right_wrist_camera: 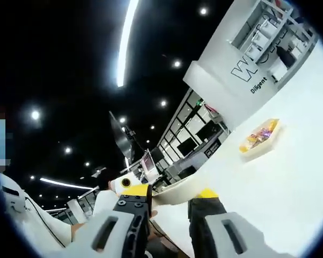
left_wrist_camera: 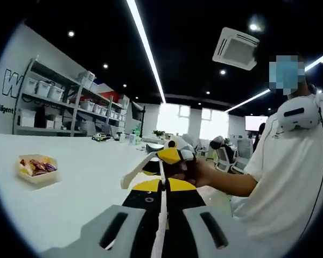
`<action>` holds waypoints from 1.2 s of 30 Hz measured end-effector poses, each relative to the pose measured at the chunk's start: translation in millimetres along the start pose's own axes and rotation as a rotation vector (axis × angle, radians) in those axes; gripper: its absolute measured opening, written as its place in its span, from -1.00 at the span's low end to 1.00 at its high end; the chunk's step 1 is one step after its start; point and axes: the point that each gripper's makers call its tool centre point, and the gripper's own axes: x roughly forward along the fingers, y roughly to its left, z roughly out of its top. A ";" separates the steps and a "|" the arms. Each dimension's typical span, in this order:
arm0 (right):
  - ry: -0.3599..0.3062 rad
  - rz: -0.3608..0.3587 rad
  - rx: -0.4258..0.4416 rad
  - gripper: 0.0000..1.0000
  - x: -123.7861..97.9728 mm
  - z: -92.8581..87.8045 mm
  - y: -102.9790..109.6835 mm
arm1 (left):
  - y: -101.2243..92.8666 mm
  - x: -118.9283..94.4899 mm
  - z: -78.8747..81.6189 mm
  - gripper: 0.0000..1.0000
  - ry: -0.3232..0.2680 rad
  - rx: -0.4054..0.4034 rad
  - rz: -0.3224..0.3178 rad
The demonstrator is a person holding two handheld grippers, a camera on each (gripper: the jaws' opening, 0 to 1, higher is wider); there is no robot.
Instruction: Place the target food into the container with the food tongs after gripping and lifting it, then release it inside without dropping or visibly crushing the food.
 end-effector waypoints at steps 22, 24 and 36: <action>0.166 -0.039 -0.328 -0.63 -6.0 -20.9 -14.4 | 22.8 -20.4 -24.1 -0.97 0.066 0.017 0.029; 0.182 -0.025 -0.337 -0.68 -7.2 -22.3 -13.8 | 23.4 -21.1 -24.2 -0.97 0.064 0.026 0.025; 0.199 -0.032 -0.408 -0.55 4.8 -24.4 -31.7 | 19.1 -24.2 -29.0 -0.98 0.054 0.049 0.011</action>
